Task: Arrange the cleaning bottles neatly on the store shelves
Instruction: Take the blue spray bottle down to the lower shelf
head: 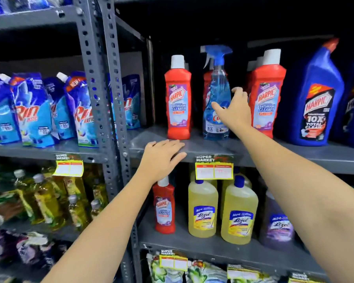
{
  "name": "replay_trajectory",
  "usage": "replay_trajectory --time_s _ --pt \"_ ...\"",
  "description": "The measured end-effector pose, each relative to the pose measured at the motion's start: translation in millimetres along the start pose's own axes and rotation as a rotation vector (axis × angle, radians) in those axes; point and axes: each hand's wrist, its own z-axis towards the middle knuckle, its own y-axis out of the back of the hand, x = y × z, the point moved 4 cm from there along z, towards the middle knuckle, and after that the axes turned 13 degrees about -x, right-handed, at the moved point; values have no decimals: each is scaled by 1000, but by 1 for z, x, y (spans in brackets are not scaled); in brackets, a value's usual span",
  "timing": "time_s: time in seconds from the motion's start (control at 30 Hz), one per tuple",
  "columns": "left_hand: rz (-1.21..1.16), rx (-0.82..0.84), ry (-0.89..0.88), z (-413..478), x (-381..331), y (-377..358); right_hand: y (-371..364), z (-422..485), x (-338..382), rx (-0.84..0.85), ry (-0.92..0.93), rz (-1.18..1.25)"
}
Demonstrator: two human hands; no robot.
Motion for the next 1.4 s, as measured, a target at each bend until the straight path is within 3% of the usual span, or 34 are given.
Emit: replay_trajectory --time_s 0.33,0.6,0.8,1.03,1.17,1.3,1.4 --pt "24 -9 -4 0 0 2 -30 5 3 134 -287 134" --pt "29 -33 -16 -1 -1 1 -8 -5 10 116 -237 287" --pt "58 -55 67 -9 -7 -3 57 -30 56 48 -153 515" --pt "-72 -268 35 -84 -28 -1 117 -144 62 249 -69 684" --pt "-168 -28 -1 -161 -36 -37 108 -227 13 412 -187 687" --pt "-161 489 69 -232 -32 -96 71 -287 -58 512 -375 598" --pt "-25 773 101 -271 -17 -132 41 -308 -106 455 -453 460"
